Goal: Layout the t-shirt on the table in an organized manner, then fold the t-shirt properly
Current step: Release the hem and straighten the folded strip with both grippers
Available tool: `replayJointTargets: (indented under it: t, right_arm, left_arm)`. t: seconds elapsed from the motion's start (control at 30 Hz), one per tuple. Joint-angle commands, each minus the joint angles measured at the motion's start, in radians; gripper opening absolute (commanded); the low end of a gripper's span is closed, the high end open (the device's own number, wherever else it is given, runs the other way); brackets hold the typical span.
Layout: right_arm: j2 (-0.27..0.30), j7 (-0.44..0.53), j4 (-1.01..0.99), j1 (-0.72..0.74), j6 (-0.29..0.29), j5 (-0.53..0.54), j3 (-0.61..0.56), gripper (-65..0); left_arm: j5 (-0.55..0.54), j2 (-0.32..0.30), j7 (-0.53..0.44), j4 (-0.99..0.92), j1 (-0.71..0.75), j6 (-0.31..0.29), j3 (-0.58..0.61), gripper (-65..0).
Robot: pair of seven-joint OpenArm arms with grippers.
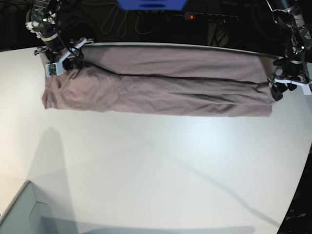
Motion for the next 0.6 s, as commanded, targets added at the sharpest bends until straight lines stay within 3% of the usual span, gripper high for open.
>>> replayJointTargets:
  t: [0.0,0.07,0.33,0.57]
  right_arm:
    - [0.006,0.022,0.022,-0.004,0.013,0.015,0.018,-39.6]
    - [-0.008,0.022,0.043,-0.004,0.013,0.015,0.065,-36.4]
    - [-0.103,0.020,0.158,0.022,0.013,0.015,0.245,-35.5]
    - [-0.107,0.016,0.217,0.016,0.013,0.015,0.202,-35.5]
  left_arm:
    - [-0.011,-0.018,-0.021,0.018,-0.007,-0.007,-0.003,-15.0]
    - [-0.011,-0.018,-0.021,0.018,-0.007,-0.007,-0.004,-11.1]
    - [-0.011,-0.016,-0.021,0.011,-0.010,-0.007,-0.004,-10.9]
    - [-0.011,-0.013,-0.021,0.008,-0.010,-0.007,-0.004,-10.9]
